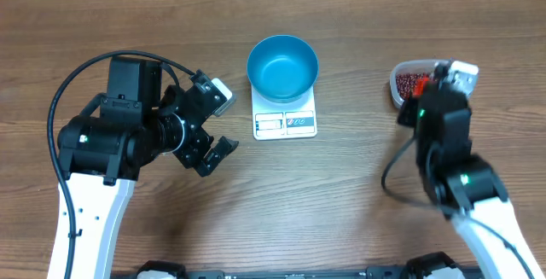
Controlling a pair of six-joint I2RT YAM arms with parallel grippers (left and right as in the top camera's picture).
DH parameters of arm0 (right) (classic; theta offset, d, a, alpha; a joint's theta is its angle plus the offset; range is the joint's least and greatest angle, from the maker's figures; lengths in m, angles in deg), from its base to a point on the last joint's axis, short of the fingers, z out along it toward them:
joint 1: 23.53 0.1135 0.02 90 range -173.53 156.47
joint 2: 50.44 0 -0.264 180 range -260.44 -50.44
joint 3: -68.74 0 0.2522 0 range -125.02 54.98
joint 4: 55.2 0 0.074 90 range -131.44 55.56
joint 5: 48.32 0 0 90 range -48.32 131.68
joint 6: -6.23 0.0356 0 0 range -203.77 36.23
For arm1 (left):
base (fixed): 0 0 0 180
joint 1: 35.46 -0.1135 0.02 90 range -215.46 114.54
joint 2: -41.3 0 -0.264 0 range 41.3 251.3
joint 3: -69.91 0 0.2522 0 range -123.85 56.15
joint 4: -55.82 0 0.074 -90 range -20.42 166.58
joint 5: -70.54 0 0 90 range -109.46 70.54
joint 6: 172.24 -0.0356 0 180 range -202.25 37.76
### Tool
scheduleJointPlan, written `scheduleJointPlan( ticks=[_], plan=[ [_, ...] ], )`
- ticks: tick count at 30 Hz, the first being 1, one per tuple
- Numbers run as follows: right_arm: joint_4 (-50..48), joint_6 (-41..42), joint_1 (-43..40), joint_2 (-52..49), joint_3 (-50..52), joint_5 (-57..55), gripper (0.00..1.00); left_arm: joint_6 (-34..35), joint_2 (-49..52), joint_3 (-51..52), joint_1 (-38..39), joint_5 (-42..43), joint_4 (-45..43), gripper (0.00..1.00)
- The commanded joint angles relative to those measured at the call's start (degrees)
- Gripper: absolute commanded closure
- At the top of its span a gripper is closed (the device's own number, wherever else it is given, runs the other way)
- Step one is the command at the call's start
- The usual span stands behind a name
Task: Scoop item into bowl and weigh 150g on scale
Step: 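Lower the red scoop into the bean tub with the right gripper, then drag the scoop through the beans to fill it, right gripper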
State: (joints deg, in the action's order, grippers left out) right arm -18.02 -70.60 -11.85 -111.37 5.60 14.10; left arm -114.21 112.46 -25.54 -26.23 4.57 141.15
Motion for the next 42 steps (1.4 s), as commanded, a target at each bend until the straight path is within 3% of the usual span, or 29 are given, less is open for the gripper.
scheduleJointPlan(
  ticks=[1,6,10,24,28,32,37,42],
  plan=[
    [-5.0,-4.5,-5.0,-6.7,-0.5,4.6,0.96,-1.3,0.0,-0.8,-0.2,0.9,0.0,0.0],
    [-14.2,-5.0,-8.6,-15.9,-0.5,5.1,0.96,-1.3,0.0,-0.8,-0.2,0.9,0.0,0.0],
    [-15.6,-6.2,-9.2,-19.4,-0.5,9.0,0.96,-1.3,0.0,-0.8,-0.2,0.9,0.0,0.0],
    [-2.5,-5.7,-9.2,-20.1,-0.5,13.7,0.96,-1.3,0.0,-0.8,-0.2,0.9,0.0,0.0],
    [-1.8,-5.7,-9.2,-20.1,-0.5,13.8,0.85,-1.3,0.0,-0.8,-0.2,0.9,0.0,0.0],
    [-1.7,-5.7,-9.2,-20.2,-0.5,13.8,0.81,-1.3,0.0,-0.8,-0.2,0.9,0.0,0.0],
    [-1.7,-5.7,-9.2,-20.2,-0.5,13.8,0.83,-1.3,0.0,-0.8,-0.2,0.9,0.0,0.0],
    [-1.6,-5.7,-9.2,-20.2,-0.5,13.8,0.95,-1.3,0.0,-0.8,-0.2,0.9,0.0,0.0]
  ],
)
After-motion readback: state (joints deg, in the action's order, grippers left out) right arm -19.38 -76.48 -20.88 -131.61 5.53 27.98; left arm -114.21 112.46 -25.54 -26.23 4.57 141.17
